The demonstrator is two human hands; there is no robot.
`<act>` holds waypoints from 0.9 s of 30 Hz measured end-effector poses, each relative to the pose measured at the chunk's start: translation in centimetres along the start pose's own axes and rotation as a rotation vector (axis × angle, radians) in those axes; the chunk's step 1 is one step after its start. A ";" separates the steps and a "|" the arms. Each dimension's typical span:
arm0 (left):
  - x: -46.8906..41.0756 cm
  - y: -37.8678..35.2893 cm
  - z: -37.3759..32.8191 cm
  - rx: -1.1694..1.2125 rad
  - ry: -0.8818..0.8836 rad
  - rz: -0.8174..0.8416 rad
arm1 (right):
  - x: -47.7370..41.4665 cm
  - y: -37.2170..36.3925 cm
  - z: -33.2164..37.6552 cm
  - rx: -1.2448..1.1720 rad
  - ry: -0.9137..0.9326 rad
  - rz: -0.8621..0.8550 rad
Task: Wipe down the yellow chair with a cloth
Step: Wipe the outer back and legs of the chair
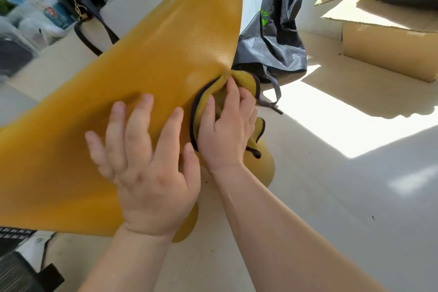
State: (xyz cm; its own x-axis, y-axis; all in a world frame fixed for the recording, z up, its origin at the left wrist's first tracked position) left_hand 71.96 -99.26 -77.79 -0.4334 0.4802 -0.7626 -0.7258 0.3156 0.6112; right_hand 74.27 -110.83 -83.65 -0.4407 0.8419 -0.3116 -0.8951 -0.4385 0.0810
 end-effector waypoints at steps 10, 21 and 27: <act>-1.5 0.0 1.2 -0.051 0.034 0.035 | 0.2 -2.4 -3.7 0.027 0.151 0.010; -1.4 -3.0 -0.3 -0.079 -0.044 0.045 | 0.5 -2.2 -1.1 -0.076 0.015 0.002; -0.5 -4.1 -0.7 -0.158 -0.108 0.130 | 3.6 -2.7 -10.1 0.055 -0.091 0.079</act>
State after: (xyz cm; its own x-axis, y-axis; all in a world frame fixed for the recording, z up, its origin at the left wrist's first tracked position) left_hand 74.82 -101.34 -80.04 -0.4753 0.5956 -0.6475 -0.7458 0.1176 0.6557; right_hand 75.86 -109.81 -94.55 -0.5125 0.8314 -0.2147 -0.8584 -0.4893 0.1542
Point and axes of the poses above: each hand's wrist, its own x-axis away from the middle knuckle, its own y-axis out of the back of the hand, z = x × y, the point moved 2 cm from there along -x, towards the middle knuckle, and after that the axes turned 9 degrees about y, right-handed, at the moved point
